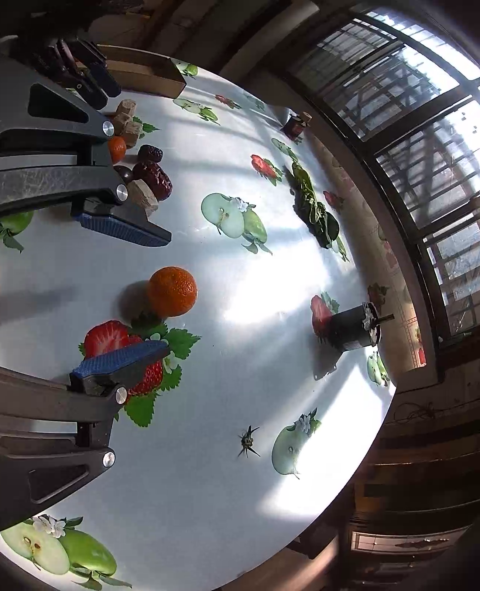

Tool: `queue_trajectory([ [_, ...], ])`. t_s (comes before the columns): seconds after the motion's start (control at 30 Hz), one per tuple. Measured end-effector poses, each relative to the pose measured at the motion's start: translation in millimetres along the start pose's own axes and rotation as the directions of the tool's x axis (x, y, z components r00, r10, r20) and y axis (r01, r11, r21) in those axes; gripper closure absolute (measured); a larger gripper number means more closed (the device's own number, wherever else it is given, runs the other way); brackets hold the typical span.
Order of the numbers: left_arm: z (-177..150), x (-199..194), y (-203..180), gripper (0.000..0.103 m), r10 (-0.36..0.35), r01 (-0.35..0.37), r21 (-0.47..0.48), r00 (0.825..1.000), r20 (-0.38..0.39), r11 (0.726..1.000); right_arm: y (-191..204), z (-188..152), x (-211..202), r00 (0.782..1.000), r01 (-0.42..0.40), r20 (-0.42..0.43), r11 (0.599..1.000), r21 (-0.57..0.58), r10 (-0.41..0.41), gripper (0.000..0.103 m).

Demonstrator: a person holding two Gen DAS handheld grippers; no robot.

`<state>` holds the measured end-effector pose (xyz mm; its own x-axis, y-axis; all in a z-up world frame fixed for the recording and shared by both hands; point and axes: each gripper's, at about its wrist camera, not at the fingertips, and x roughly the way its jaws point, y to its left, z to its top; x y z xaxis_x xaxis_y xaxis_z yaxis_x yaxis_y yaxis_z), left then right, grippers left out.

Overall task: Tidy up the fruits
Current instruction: 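Grasp a pale bread cube with the left tool while the right tool grasps a mandarin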

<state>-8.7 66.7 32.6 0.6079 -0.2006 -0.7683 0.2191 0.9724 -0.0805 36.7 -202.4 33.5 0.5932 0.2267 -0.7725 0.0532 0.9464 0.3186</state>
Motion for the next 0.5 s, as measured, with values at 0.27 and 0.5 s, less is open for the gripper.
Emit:
queue_trajectory([
  [0.27, 2, 30, 2, 0.072, -0.022, 0.023, 0.012, 0.999, -0.042, 1.000, 1, -3, 25, 1.000, 0.018, 0.007, 1.000, -0.024, -0.018, 0.046],
  [0.5, -2, 29, 3, 0.072, -0.035, 0.035, -0.002, 0.999, -0.008, 0.999, 4, -3, 27, 0.998, 0.054, 0.035, 0.997, -0.061, -0.052, 0.048],
])
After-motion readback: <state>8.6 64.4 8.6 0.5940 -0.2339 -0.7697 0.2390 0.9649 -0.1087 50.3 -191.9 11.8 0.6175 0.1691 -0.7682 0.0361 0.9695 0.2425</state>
